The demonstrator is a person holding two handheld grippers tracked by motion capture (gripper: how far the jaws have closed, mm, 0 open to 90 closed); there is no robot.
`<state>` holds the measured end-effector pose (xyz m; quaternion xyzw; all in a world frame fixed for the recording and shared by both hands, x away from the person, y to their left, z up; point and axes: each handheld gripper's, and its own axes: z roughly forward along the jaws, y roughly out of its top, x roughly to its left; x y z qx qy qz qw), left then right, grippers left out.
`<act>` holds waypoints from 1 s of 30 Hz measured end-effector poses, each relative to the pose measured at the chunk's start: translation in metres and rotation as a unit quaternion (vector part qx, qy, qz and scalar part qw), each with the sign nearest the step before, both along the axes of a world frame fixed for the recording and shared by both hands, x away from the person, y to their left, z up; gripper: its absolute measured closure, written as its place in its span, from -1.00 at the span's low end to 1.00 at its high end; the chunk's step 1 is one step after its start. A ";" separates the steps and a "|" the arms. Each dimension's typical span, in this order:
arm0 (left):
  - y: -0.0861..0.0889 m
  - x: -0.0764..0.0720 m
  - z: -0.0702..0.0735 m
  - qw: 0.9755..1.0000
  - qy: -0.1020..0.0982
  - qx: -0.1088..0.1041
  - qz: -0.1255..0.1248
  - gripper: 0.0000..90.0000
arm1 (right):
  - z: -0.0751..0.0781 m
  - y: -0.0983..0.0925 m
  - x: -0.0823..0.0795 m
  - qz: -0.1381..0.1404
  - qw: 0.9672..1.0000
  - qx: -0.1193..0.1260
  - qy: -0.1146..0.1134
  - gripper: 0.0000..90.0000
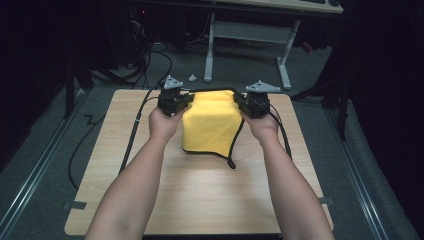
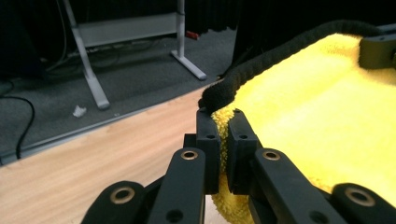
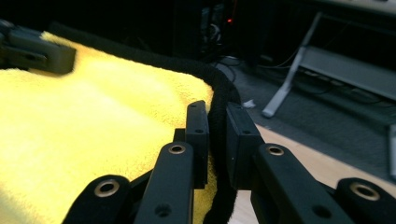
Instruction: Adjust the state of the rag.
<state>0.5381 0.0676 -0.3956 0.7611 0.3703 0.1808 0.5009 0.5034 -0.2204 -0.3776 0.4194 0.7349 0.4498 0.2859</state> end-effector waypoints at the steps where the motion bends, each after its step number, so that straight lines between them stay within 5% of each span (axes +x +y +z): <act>1: 0.000 0.000 -0.002 1.000 0.005 -0.001 -0.003 0.91 | -0.001 -0.001 0.000 0.001 1.000 0.009 0.005 0.82; 15: 0.004 -0.003 -0.021 0.999 0.035 -0.031 -0.003 0.91 | -0.028 -0.011 -0.008 0.019 0.998 0.044 0.030 0.82; 24: 0.011 -0.002 -0.042 0.993 0.081 -0.083 -0.010 0.90 | -0.034 -0.013 -0.004 0.014 0.996 0.068 0.050 0.81; 30: 0.009 -0.001 -0.052 0.992 0.096 -0.083 -0.016 0.89 | -0.040 -0.015 -0.002 0.009 0.995 0.072 0.062 0.81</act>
